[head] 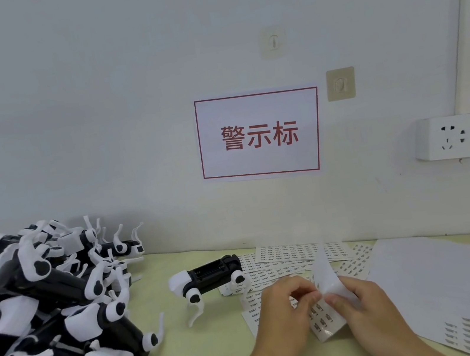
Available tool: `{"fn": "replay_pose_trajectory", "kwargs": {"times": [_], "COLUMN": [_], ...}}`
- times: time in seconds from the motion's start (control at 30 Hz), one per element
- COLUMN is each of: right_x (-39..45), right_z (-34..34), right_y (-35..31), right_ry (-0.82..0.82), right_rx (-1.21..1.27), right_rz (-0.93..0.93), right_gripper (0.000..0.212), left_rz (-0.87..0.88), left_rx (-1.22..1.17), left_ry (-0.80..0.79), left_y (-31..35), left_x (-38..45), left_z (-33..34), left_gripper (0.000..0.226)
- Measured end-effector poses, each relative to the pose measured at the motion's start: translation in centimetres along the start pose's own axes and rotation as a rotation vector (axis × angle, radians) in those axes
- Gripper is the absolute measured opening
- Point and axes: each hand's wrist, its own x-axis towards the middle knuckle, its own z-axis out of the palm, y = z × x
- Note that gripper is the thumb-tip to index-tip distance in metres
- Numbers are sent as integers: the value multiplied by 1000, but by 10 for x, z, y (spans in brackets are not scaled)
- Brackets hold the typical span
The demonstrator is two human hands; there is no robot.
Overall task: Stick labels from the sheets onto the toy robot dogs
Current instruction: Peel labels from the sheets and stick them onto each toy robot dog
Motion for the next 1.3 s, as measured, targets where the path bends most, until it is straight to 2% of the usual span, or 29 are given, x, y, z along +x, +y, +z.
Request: {"fn": "replay_pose_trajectory", "kwargs": {"times": [0.13,0.47,0.57,0.73,0.93,1.0,1.13,1.3], "right_x": [0,-1,-2,-3,-1,-1,-2,-7], "right_z": [1,1,2,4,5,5,6,14], "right_y": [-1,-5,-7,-6,-4,-3,-1,0], "right_ry": [7,3,14,71,160,235,255,282], "right_rx": [-6,-49,-52,-28,-10,-90,-520,-642], "right_rz": [11,21,15,24,98,66,-13,-431], "right_gripper": [18,18,19,16,38,46,48,41], "left_rz": [-2,177,182,34,-236,-277,-286,-219], "left_rx": [6,263,267,131,-74,-111,-126,-112], "left_ry": [3,1,0,37,188,203,216,219], "left_y": [-1,-7,-8,-5,-6,-6,-6,-2], "left_x": [-1,-4,-4,-2,3,3,3,1], "left_z": [1,6,7,5,-3,-3,-3,-3], "left_gripper": [13,11,11,17,20,19,19,21]}}
